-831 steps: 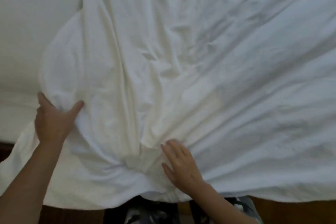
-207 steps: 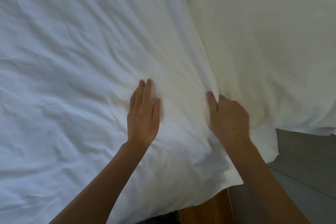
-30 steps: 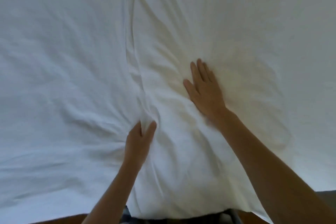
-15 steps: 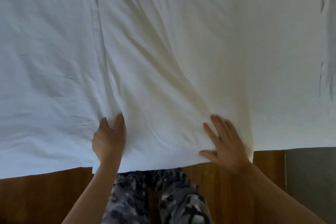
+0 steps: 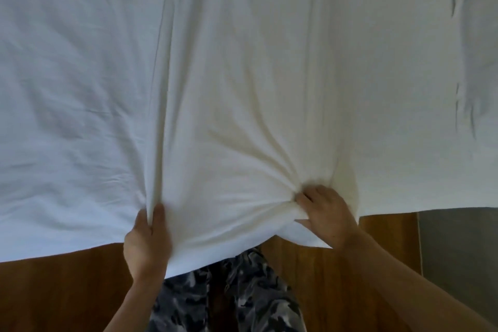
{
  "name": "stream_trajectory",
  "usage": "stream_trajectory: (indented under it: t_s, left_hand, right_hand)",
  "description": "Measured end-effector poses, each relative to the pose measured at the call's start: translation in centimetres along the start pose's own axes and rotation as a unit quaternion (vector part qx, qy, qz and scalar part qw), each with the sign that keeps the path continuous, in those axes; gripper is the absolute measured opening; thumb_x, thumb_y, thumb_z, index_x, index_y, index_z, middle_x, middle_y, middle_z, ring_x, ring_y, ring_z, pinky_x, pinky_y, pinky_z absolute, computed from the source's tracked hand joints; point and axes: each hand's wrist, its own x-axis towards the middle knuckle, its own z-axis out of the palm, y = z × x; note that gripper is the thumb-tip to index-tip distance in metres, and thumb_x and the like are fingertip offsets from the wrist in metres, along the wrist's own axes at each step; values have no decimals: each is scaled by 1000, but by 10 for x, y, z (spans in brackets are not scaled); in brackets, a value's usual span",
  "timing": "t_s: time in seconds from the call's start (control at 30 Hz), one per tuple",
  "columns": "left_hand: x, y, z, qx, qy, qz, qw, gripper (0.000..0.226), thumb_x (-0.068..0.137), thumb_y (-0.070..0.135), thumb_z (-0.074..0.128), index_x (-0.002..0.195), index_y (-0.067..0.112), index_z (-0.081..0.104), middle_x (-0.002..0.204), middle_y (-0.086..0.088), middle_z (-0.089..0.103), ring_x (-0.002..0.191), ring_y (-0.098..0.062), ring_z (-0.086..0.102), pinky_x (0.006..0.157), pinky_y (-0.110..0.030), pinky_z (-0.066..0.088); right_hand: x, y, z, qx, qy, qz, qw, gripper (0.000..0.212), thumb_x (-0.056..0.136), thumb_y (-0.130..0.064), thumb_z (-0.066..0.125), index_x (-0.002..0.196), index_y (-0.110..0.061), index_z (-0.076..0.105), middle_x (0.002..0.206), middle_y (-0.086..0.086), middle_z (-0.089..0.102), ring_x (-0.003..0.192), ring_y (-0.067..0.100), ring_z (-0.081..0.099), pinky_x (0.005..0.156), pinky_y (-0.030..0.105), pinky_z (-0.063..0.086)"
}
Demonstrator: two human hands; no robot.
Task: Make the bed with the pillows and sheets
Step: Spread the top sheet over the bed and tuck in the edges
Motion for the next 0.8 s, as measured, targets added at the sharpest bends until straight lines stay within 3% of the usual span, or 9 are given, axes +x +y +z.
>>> stream_trajectory:
  t_s: [0.1,0.2,0.27,0.37,0.47,0.57,0.63,0.73,0.8]
  left_hand:
    - [7,3,7,17,34,-48,998,54,95,55,43,121,8,52,93,-22,66,80,-42,62,67,-43,47]
    - [9,11,7,-4,127,-40,991,54,88,37,56,128,2,45,115,-24,58,99,-46,57,80,-50,46]
    - [8,20,8,-29,187,64,980,59,82,27,54,131,-3,42,126,-27,49,113,-45,48,94,-55,41]
    - [26,47,19,-10,196,236,952,53,88,17,54,135,-2,42,141,-27,41,128,-40,38,107,-50,31]
    - [31,97,37,62,133,423,894,46,97,21,50,138,3,44,149,-27,34,139,-40,28,115,-49,22]
    - [32,120,62,130,46,543,828,44,101,26,44,142,10,45,153,-24,30,144,-39,24,118,-53,17]
    - [43,99,72,184,28,530,827,48,102,33,36,144,13,44,155,-20,29,144,-37,25,117,-54,18]
    - [50,37,62,216,47,388,895,58,102,42,24,151,12,32,158,-16,23,147,-33,19,120,-44,7]
    - [46,3,47,205,44,346,914,61,102,42,22,153,10,23,160,-16,15,149,-33,11,122,-42,4]
  right_hand:
    - [3,-5,2,-19,-108,23,994,58,63,-64,71,92,-14,65,91,5,63,82,25,60,76,35,52]
    - [-5,-5,-10,23,-63,13,998,60,88,-68,39,102,-14,62,101,7,60,91,27,56,84,37,43]
    - [2,0,-21,36,7,15,999,51,96,-57,36,112,-12,55,111,13,60,99,32,55,88,40,39]
    - [35,9,-32,-2,101,103,990,45,100,-47,34,130,-14,46,134,21,52,120,38,47,102,46,36]
    - [79,9,-38,-22,127,209,969,53,101,-46,28,144,-16,36,149,22,35,137,38,31,113,50,25]
    - [105,4,-21,-11,82,260,962,58,101,-47,25,151,-18,24,156,19,24,143,38,21,116,53,16]
    - [84,5,2,12,41,318,947,59,101,-47,20,153,-19,18,159,15,17,146,34,13,116,57,14]
    - [21,4,28,37,11,416,908,60,102,-47,12,155,-20,6,161,11,3,148,31,1,117,57,11]
    - [-5,2,31,54,1,453,890,61,101,-49,13,154,-21,0,161,14,2,147,36,4,116,57,16]
